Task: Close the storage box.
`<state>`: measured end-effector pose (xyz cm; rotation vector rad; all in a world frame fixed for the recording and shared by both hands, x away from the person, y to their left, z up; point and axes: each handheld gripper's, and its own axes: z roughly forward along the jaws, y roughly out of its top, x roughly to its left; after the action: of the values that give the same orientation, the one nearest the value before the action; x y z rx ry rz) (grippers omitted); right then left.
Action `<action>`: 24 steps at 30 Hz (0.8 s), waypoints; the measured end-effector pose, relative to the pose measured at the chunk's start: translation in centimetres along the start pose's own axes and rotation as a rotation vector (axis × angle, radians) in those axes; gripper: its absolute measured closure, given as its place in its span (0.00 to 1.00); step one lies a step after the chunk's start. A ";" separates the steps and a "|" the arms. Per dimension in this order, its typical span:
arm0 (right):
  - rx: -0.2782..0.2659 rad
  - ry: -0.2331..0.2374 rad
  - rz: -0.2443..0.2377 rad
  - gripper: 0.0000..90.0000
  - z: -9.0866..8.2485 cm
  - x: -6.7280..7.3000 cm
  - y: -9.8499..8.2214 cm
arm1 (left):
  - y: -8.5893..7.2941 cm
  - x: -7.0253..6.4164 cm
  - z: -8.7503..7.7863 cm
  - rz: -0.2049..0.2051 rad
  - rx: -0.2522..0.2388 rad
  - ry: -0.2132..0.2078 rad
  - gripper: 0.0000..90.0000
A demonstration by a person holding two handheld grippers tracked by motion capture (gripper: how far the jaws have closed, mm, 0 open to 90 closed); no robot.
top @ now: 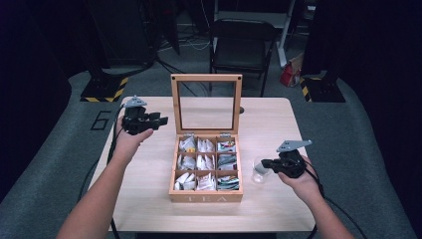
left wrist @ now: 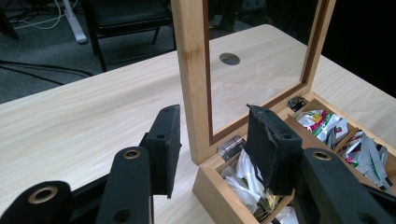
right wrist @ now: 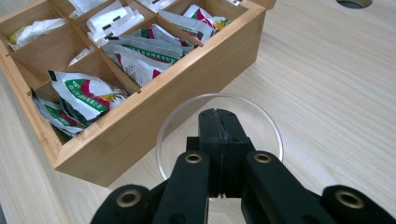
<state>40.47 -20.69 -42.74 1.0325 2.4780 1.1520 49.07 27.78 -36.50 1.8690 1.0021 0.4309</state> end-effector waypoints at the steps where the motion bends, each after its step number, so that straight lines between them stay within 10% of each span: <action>1: 0.004 0.003 0.000 1.00 0.2 0.0 -0.1 | 0.0 0.0 0.0 0.000 0.001 0.000 0.61; 24: 0.015 0.022 0.019 0.87 0.5 0.1 0.0 | -0.2 0.2 -0.1 -0.008 0.000 0.003 0.60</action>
<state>40.65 -20.38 -43.09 1.0554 2.5026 1.1587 49.05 28.04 -36.68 1.8639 1.0113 0.4285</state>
